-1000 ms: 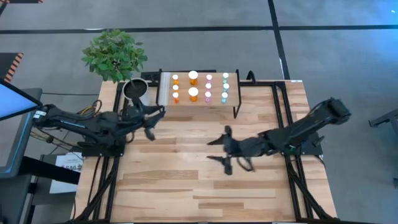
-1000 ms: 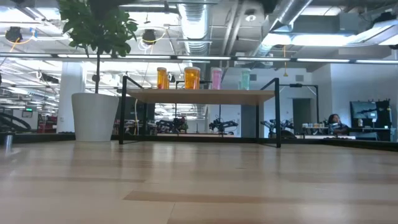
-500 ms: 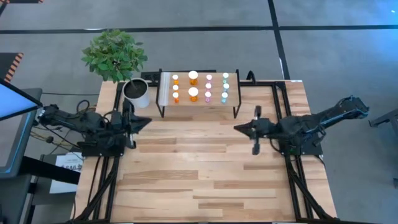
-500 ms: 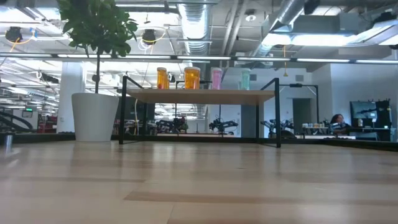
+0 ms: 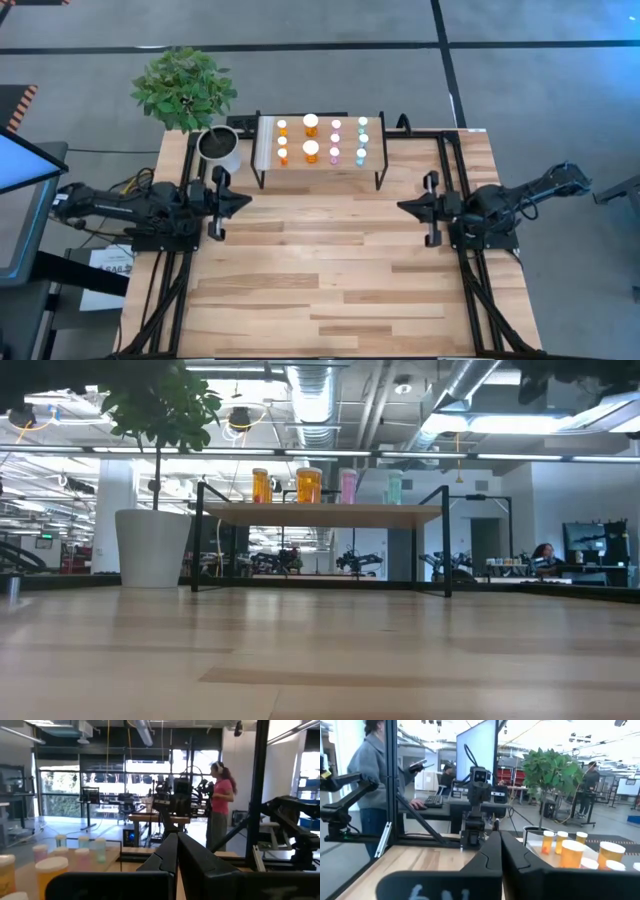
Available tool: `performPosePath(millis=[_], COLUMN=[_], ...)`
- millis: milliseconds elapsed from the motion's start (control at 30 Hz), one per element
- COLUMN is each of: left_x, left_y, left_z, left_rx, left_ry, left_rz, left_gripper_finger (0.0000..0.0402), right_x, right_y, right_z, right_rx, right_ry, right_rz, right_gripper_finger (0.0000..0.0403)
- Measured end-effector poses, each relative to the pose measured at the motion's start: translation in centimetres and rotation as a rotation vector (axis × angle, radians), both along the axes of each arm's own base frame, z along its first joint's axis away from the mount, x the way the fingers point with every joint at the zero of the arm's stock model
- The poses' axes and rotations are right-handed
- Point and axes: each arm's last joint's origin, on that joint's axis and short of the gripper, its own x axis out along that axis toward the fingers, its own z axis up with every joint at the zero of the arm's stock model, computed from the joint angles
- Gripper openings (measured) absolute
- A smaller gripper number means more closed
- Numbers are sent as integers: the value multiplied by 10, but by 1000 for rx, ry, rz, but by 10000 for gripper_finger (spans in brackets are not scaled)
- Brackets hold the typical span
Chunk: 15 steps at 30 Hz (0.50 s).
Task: Pick and place medicine bottles onto shelf by color
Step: Return to Home Position
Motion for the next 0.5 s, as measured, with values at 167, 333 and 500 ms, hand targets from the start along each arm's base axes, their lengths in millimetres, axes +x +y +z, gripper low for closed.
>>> performPosePath(millis=[167,333,500], left_x=[-5,-20,-39], left_y=[4,5,6], left_z=[-4,-8,-9], left_rx=[8,16,0], left_ry=[2,-17,-42], left_rz=[27,32,29], left_gripper_finger=[0,0,0], right_x=[-10,-20,-31], right_y=[-3,-7,-10], right_z=[-17,-39,-57], right_rx=[26,44,53], right_ry=[-29,-67,-128], right_rz=[5,6,3], right_gripper_finger=[8,4,7])
